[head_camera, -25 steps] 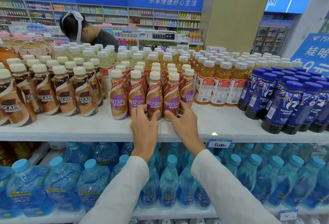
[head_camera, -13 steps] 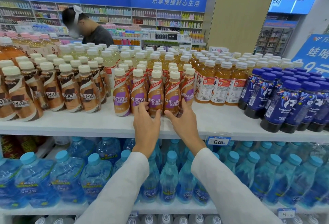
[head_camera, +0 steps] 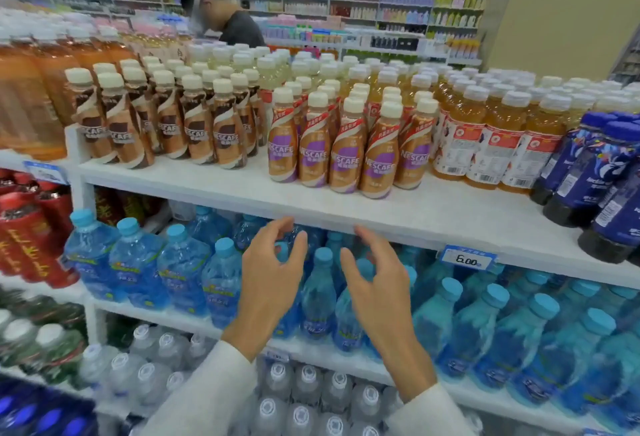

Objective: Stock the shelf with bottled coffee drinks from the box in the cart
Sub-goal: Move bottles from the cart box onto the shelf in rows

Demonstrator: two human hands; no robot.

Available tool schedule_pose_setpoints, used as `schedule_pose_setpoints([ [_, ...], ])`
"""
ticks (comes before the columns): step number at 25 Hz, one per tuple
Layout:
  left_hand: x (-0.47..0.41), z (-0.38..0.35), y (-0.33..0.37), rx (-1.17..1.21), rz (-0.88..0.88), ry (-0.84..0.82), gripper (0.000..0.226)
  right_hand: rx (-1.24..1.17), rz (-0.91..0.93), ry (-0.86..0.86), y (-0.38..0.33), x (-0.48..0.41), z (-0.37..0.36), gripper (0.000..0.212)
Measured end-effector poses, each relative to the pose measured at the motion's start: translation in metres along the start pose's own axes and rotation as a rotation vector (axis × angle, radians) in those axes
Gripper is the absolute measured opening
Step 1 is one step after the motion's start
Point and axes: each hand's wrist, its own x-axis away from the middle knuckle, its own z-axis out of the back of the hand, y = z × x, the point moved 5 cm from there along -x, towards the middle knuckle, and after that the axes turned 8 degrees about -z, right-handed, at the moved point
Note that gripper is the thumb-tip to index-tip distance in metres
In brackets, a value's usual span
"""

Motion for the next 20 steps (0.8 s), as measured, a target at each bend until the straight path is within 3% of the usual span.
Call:
schedule_pose_setpoints([
  [4, 0.073, 0.059, -0.043, -0.050, 0.172, 0.053, 0.026, -0.070, -0.010, -0.176, 0.015, 0.052, -0.045, 0.038],
  [11, 0.194, 0.181, -0.108, -0.208, 0.469, 0.227, 0.050, -0.064, -0.181, -0.576, 0.049, 0.152, -0.155, 0.035],
  [15, 0.252, 0.254, -0.127, -0.276, 0.594, 0.331, 0.036, -0.006, -0.288, -0.820, 0.053, 0.217, -0.225, 0.034],
  [17, 0.280, 0.291, -0.135, -0.277, 0.657, 0.380, 0.038, 0.039, -0.291, -0.895, 0.049, 0.245, -0.258, 0.039],
  [20, 0.319, 0.342, -0.153, -0.275, 0.761, 0.491, 0.022, 0.088, -0.314, -0.973, 0.038, 0.276, -0.309, 0.032],
])
